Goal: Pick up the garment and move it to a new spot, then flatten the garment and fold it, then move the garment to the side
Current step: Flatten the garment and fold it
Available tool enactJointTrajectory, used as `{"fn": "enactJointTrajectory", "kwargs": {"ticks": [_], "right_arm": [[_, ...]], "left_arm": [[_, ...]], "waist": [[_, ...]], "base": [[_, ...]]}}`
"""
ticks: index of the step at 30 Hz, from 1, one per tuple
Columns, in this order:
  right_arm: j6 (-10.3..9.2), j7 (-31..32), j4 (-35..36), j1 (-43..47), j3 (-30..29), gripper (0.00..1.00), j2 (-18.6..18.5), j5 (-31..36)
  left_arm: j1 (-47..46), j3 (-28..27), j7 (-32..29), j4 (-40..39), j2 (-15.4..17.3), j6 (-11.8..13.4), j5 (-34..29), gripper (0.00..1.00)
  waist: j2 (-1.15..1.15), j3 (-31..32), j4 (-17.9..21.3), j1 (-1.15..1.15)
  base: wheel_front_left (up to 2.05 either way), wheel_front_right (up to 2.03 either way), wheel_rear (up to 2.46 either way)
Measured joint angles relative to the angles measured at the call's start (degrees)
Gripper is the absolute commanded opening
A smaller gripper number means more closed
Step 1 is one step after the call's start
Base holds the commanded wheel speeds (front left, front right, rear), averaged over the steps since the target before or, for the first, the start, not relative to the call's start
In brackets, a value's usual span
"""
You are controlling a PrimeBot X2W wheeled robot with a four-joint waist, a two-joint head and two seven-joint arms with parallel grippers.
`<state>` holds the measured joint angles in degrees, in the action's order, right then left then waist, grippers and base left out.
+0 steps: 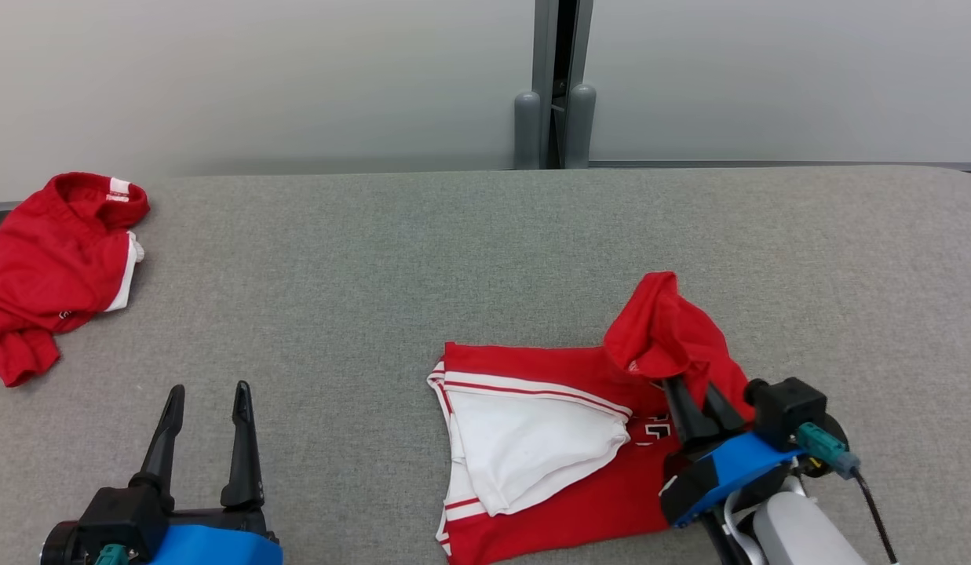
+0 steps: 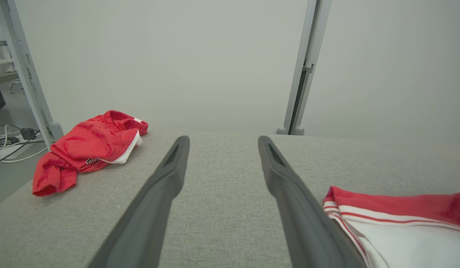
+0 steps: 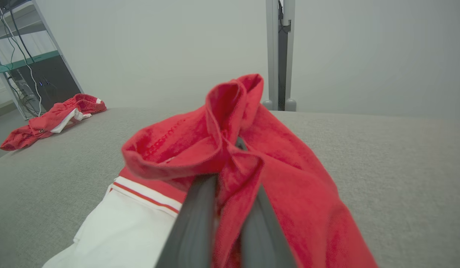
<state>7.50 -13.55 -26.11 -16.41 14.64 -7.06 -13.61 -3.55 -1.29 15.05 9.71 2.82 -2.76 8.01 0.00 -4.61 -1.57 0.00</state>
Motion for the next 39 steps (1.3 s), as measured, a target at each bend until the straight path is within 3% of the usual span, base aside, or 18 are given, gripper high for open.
{"fn": "enactJointTrajectory", "kwargs": {"ticks": [10,22,23,24,25,33,39], "right_arm": [[0.0,-0.13,-4.19,-2.22,6.71,0.0,3.44,0.0],[0.0,-0.9,-7.19,-5.14,15.26,0.0,4.13,-4.69],[0.0,-0.93,-7.54,-5.37,15.71,0.05,4.12,-4.91],[0.0,-1.05,-7.84,-5.6,16.28,0.42,4.11,-5.11],[0.0,-1.05,-8.25,-5.76,16.72,0.98,4.13,-5.23],[0.0,-1.42,-7.86,-5.93,15.15,1.0,4.15,-3.56],[0.0,-1.53,0.16,-2.95,9.07,1.0,1.66,-0.09]], "left_arm": [[-0.73,1.25,0.0,0.63,0.0,0.09,0.53,1.0],[-2.02,2.45,0.0,1.26,0.0,0.23,1.48,1.0],[-2.02,2.54,0.0,1.33,0.0,0.33,1.54,1.0],[-2.04,2.61,0.0,1.41,0.0,0.36,1.58,1.0],[-2.08,2.74,0.0,1.47,0.0,0.43,1.66,1.0],[-2.07,2.74,0.0,1.67,0.0,0.87,2.07,1.0],[-1.19,2.19,0.0,1.58,0.0,1.09,2.11,1.0]], "waist": [[0.0,-0.99,-1.98,0.0],[0.0,-2.32,-3.78,0.0],[0.0,-2.38,-3.79,0.0],[0.0,-2.39,-3.79,0.0],[0.0,-2.35,-3.76,0.0],[0.0,-1.46,-2.96,0.0],[0.0,-0.33,-1.64,0.0]], "base": [[0.0,0.0,0.0],[0.0,0.0,0.0],[0.0,0.0,0.0],[0.0,0.0,0.0],[0.0,0.0,0.0],[0.0,0.0,0.0],[0.0,0.0,0.0]]}}
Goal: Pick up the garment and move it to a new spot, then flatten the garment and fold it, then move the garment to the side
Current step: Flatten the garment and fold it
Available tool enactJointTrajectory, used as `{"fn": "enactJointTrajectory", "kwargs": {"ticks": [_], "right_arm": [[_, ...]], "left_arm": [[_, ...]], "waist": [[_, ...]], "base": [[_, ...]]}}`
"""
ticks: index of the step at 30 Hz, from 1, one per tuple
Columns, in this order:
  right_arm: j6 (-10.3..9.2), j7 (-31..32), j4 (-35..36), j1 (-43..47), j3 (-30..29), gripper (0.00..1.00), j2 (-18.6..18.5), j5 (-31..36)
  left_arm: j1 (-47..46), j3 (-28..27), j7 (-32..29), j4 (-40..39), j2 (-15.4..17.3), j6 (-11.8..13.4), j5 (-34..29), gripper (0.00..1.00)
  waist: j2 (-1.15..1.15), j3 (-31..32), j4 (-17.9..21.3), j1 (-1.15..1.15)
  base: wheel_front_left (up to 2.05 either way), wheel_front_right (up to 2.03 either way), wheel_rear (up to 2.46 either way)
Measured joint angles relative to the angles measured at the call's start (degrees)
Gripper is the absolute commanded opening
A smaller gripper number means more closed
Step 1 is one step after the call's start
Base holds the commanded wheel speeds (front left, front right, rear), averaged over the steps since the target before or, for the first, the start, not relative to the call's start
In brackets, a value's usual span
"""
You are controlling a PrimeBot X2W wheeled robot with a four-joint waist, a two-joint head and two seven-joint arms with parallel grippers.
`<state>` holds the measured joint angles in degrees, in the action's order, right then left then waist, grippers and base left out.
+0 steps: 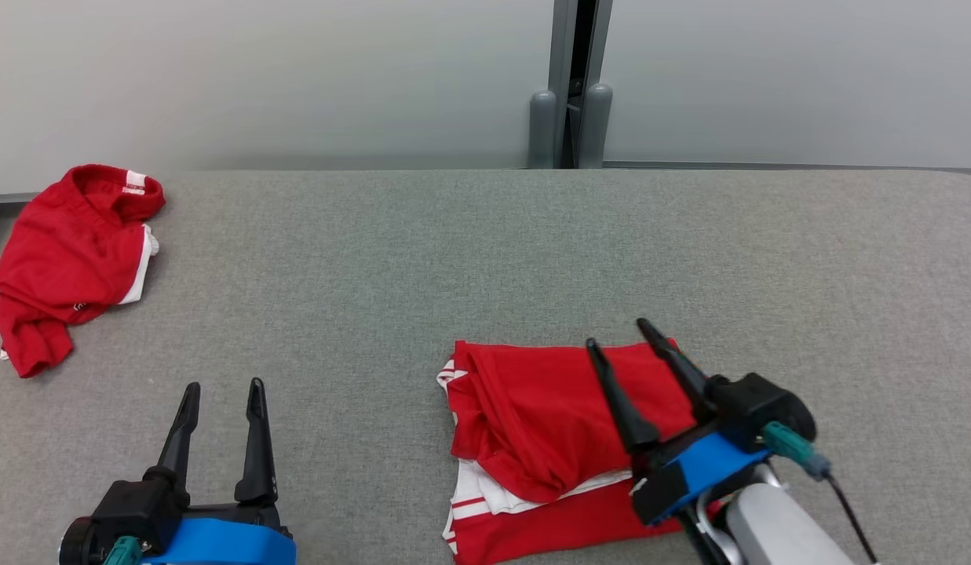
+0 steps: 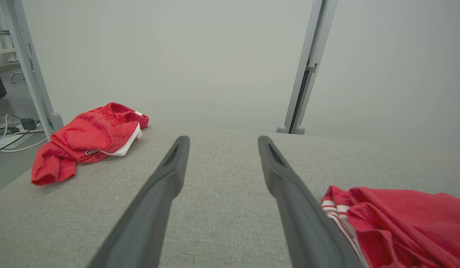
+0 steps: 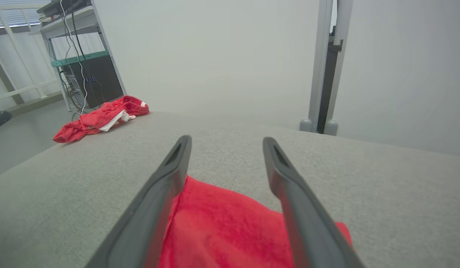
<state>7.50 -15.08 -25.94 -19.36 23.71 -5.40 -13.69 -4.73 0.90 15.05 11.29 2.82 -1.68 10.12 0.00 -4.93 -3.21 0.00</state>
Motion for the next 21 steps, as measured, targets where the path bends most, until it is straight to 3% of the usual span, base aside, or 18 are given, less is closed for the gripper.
{"fn": "enactJointTrajectory", "kwargs": {"ticks": [4,12,17,21], "right_arm": [[0.0,-0.02,5.92,3.33,-6.49,1.0,-2.07,1.96],[0.0,-0.04,13.47,11.26,-18.85,1.0,-2.15,4.81],[0.0,-0.04,15.13,14.69,-20.95,1.0,-1.46,5.84],[0.0,-0.04,15.38,14.84,-18.8,1.0,-1.3,6.24]], "left_arm": [[0.29,-0.02,0.01,-0.1,-0.01,0.0,-0.01,1.0],[0.85,-0.14,0.0,-0.18,-0.01,-0.3,-0.21,1.0],[1.35,-0.76,0.0,-0.29,-0.01,-0.49,-0.7,1.0],[1.44,-0.89,0.0,-0.33,-0.01,-0.51,-0.9,1.0]], "waist": [[0.0,0.55,0.8,0.0],[0.0,1.24,1.37,0.0],[0.0,1.33,1.63,0.0],[0.0,1.21,1.89,0.0]], "base": [[0.0,0.0,0.0],[0.0,0.0,0.0],[0.0,0.0,0.0],[0.0,0.0,0.0]]}}
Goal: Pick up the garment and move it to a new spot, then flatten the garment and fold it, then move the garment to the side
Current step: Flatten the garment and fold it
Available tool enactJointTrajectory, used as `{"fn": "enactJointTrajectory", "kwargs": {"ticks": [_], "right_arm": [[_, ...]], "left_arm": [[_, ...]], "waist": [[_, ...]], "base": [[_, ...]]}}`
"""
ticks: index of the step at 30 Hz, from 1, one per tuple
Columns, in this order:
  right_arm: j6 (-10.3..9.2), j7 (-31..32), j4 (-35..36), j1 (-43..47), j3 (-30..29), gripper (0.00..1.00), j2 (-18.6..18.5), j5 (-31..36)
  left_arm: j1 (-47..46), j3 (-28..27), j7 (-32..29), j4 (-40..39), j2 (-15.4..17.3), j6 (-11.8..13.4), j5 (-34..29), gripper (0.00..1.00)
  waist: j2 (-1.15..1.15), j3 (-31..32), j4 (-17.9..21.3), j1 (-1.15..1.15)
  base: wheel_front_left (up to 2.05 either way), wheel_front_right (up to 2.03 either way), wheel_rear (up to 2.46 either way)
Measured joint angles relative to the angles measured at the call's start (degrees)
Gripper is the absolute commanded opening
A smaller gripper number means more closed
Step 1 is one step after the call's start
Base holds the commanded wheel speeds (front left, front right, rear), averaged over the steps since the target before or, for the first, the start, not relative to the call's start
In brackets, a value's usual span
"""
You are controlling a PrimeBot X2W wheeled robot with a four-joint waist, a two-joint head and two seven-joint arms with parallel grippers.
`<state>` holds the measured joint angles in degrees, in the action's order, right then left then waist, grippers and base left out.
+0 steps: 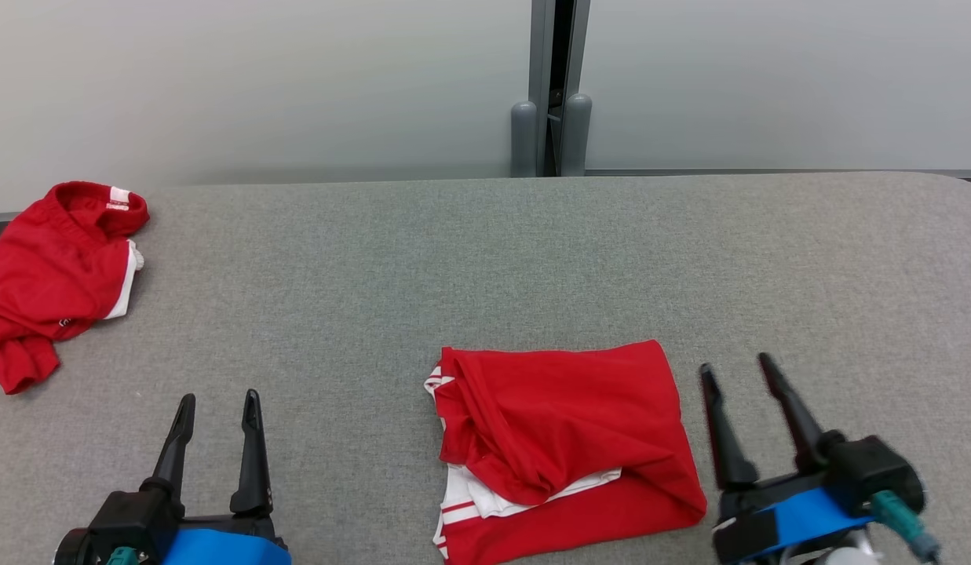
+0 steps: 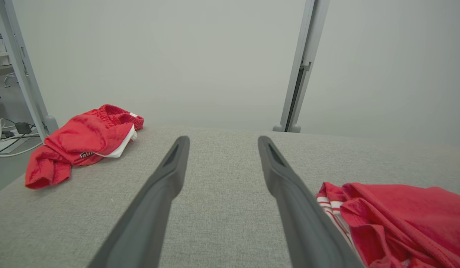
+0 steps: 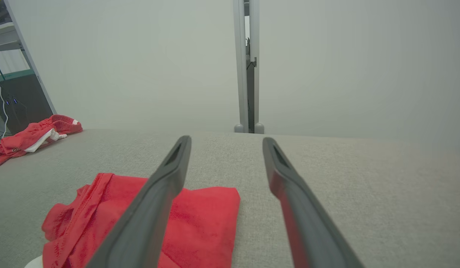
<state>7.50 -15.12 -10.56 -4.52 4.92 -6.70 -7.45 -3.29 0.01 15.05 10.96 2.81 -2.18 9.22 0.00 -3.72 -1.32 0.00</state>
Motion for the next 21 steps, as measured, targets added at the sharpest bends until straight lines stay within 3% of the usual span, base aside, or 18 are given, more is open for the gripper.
{"fn": "enactJointTrajectory", "kwargs": {"ticks": [14,21], "right_arm": [[0.0,0.86,-8.35,-0.68,18.55,1.0,-1.0,-1.79],[0.0,0.98,-15.02,-3.83,23.45,1.0,-0.87,-3.24]], "left_arm": [[-0.01,1.0,0.0,0.29,0.0,0.21,0.53,1.0],[-0.1,1.4,0.0,0.31,0.0,0.3,0.82,1.0]], "waist": [[0.0,-0.19,-1.57,0.0],[0.0,-0.95,-2.62,0.0]], "base": [[0.0,0.0,0.0],[0.0,0.0,0.0]]}}
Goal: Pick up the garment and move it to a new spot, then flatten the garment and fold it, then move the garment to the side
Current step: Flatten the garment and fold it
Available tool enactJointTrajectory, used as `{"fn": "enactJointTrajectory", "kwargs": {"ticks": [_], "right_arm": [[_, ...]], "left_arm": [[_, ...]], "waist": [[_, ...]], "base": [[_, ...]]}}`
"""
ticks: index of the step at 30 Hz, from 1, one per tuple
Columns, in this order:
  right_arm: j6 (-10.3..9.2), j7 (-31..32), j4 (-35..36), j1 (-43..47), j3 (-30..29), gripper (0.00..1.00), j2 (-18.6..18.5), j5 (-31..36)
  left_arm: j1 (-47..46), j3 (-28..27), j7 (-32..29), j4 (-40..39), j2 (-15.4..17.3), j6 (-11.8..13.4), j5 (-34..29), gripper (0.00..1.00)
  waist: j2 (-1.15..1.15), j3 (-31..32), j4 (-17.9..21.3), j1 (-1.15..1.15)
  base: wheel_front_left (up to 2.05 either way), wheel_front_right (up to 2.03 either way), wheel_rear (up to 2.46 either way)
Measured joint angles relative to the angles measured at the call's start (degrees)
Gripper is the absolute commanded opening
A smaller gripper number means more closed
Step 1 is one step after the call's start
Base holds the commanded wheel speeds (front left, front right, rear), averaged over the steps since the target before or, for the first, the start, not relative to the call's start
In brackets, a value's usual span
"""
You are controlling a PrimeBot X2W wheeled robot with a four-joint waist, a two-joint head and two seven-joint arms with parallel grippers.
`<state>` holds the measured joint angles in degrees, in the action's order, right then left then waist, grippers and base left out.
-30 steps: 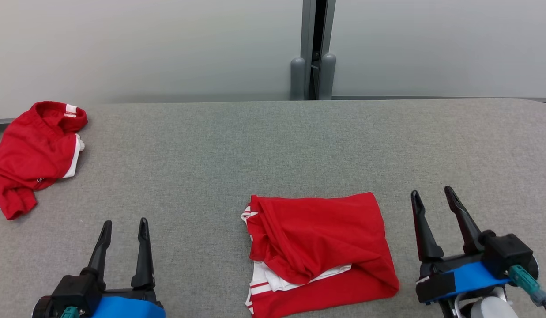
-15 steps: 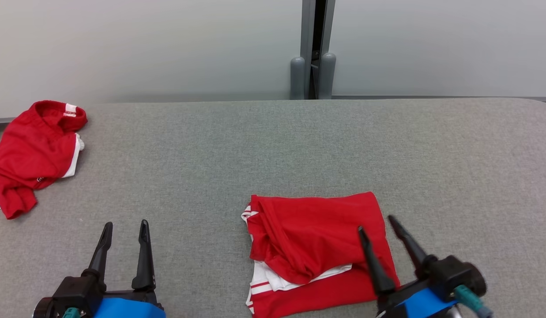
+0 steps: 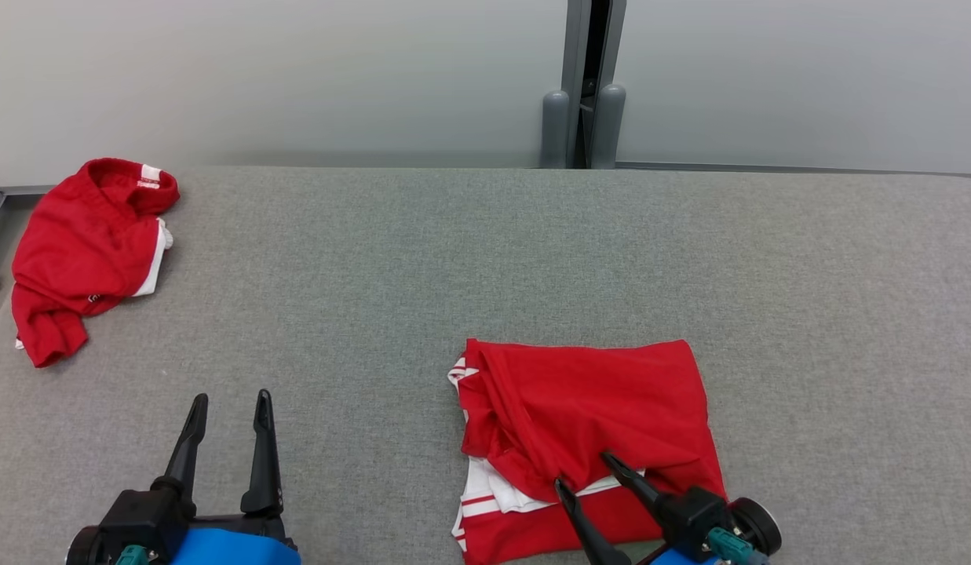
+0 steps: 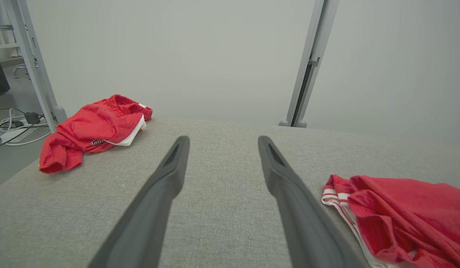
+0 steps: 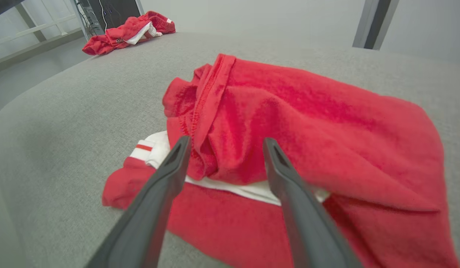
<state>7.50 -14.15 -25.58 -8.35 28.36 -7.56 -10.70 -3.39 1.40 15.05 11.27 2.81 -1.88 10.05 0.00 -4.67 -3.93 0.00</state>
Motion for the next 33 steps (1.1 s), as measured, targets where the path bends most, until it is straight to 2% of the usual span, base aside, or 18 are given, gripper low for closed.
{"fn": "enactJointTrajectory", "kwargs": {"ticks": [4,5,6,8,16,21,29,30,31,33], "right_arm": [[0.0,-0.05,-4.11,-1.78,1.47,1.0,0.35,-0.22],[0.0,-0.05,-5.06,-2.24,1.67,0.94,0.52,-0.27],[0.0,-0.07,-6.03,-2.63,1.77,0.43,0.69,-0.38],[0.0,-0.15,-7.68,-3.35,2.0,0.0,0.97,-0.43],[0.0,-0.48,-9.85,-4.89,4.52,0.0,2.13,-1.2],[0.0,-0.52,-6.69,-4.02,6.94,0.0,2.19,-3.22],[0.0,3.72,-3.15,-1.3,9.75,0.01,0.56,-6.2],[0.0,3.85,-2.97,-1.03,9.91,0.26,0.44,-6.51],[0.0,3.66,-2.74,-0.83,9.99,1.0,0.42,-6.82],[0.0,2.97,-2.45,-0.81,9.85,1.0,0.32,-6.94]], "left_arm": [[-0.1,0.12,0.0,-0.01,0.0,0.14,0.0,1.0],[-0.14,0.13,0.0,-0.01,0.0,0.21,0.01,1.0],[-0.18,0.18,0.0,-0.02,0.0,0.22,0.01,1.0],[-0.24,0.26,0.0,-0.02,0.0,0.27,0.08,1.0],[-0.36,0.4,0.0,0.37,0.0,0.36,0.4,1.0],[-0.34,0.42,0.0,0.57,0.0,0.35,0.4,1.0],[-0.22,0.7,0.0,0.79,0.0,0.35,0.4,1.0],[-0.22,0.7,0.0,0.8,0.0,0.35,0.4,1.0],[-0.22,0.7,0.0,0.82,0.0,0.35,0.4,1.0],[-0.22,0.76,0.0,0.83,0.0,0.36,0.4,1.0]], "waist": [[0.0,-0.5,-0.52,0.0],[0.0,-0.62,-0.62,0.0],[0.0,-0.73,-0.71,0.0],[0.0,-0.92,-0.87,0.0],[0.0,-0.78,-1.18,0.0],[0.0,-0.22,-1.21,0.0],[0.0,-0.01,-1.08,0.0],[0.0,-0.01,-1.06,0.0],[0.0,0.0,-1.0,0.0],[0.0,0.04,-0.92,0.0]], "base": [[0.0,0.0,0.0],[0.0,0.0,0.0],[0.0,0.0,0.0],[0.0,0.0,0.0],[0.0,0.0,0.0],[0.0,0.0,0.0],[0.0,0.0,0.0],[0.0,0.0,0.0],[0.0,0.0,0.0],[0.0,0.0,0.0]]}}
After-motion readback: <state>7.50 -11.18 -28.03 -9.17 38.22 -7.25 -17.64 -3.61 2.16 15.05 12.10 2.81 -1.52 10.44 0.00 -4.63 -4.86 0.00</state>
